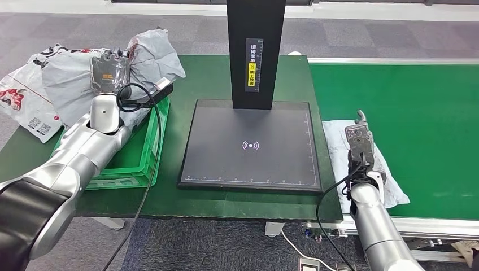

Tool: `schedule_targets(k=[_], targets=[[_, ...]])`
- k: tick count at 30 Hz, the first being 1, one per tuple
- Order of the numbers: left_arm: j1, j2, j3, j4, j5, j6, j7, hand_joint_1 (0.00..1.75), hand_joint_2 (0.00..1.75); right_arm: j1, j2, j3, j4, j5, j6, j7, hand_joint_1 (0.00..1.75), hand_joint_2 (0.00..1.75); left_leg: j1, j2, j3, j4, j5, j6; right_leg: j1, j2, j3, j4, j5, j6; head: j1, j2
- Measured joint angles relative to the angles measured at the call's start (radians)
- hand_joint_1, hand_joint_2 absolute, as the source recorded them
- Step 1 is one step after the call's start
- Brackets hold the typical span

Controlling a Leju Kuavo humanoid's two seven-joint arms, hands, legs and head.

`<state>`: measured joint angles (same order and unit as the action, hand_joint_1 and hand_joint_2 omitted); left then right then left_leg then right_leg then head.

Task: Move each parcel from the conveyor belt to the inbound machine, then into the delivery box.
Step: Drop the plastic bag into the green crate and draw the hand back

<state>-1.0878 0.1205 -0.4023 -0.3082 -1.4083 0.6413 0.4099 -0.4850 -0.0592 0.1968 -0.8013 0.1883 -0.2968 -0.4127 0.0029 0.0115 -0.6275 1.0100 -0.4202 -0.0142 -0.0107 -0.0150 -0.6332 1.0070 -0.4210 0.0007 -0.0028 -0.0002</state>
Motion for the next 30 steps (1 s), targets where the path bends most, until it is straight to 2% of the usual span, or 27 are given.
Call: schedule_targets(k=[28,30], targets=[[0.004,0.002,0.008,0.000,0.000,0.000,-0.001,1.75,1.75,0.011,-0.004,0.000,-0.020,0.000,0.000,0.003,0.00,0.00,0.000,0.000,0.000,0.000,0.000,0.000,0.000,0.001,0.000,0.000,0.000,0.000,0.000,0.000],[0.004,0.002,0.008,0.000,0.000,0.000,-0.001,0.87,0.87,0.011,-0.004,0.000,-0.020,0.000,0.000,0.003,0.00,0.00,0.000,0.000,0.000,0.000,0.000,0.000,0.000,0.001,0.000,0.000,0.000,0.000,0.000,0.000]])
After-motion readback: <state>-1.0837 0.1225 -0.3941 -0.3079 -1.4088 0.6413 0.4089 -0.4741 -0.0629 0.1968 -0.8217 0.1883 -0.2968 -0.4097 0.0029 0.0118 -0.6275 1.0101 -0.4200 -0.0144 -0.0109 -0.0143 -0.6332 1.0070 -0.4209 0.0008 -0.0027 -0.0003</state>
